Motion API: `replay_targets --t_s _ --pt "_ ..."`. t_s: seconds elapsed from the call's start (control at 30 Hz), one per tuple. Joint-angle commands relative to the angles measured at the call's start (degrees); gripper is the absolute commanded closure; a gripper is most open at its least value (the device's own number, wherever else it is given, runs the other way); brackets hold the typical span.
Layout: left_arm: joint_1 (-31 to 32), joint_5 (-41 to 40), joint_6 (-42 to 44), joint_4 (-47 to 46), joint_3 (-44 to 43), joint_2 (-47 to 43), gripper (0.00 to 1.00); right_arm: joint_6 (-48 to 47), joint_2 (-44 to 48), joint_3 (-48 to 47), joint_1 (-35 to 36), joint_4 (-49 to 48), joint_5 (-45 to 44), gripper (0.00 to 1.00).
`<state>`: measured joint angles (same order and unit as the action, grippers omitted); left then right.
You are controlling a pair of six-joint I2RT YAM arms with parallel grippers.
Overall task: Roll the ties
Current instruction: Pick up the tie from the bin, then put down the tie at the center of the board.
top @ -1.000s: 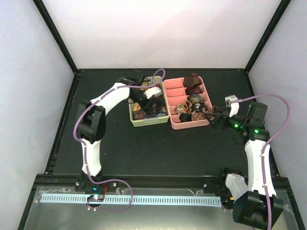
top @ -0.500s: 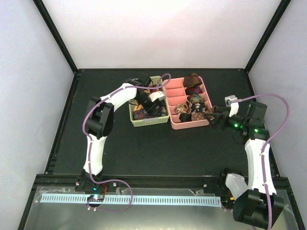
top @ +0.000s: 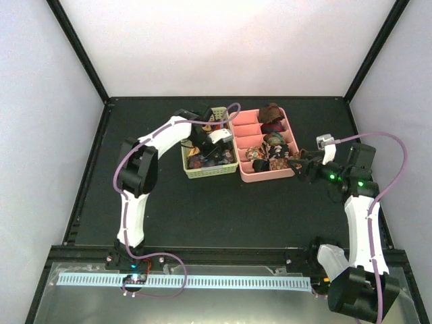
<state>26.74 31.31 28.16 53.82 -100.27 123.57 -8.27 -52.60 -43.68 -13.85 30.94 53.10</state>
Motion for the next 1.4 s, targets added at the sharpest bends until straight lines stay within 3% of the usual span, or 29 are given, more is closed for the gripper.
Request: replay_targets --t_s 0.0,0.6,1.0,1.1,1.37 --pt "-0.5 1.2 1.3 3.0 -1.8 -7.8 0.95 -0.5 0.6 -0.2 0.1 0.0 1.0 0.0" --pt "-3.4 -1.2 0.3 5.5 -9.3 -17.6 0.98 -0.5 1.0 -0.1 0.1 0.1 0.9 0.0" --pt "-3.3 1.1 -2.3 6.9 -25.9 -31.3 0.98 -0.5 1.9 0.0 0.1 -0.1 1.9 0.0" --pt "-3.3 4.2 -3.6 7.1 -28.2 -34.5 0.98 -0.4 2.0 0.0 0.1 -0.2 2.0 0.0" --pt "-2.9 16.8 -6.2 6.2 -24.2 -41.8 0.98 -0.5 2.3 0.1 0.1 -0.2 2.3 0.0"
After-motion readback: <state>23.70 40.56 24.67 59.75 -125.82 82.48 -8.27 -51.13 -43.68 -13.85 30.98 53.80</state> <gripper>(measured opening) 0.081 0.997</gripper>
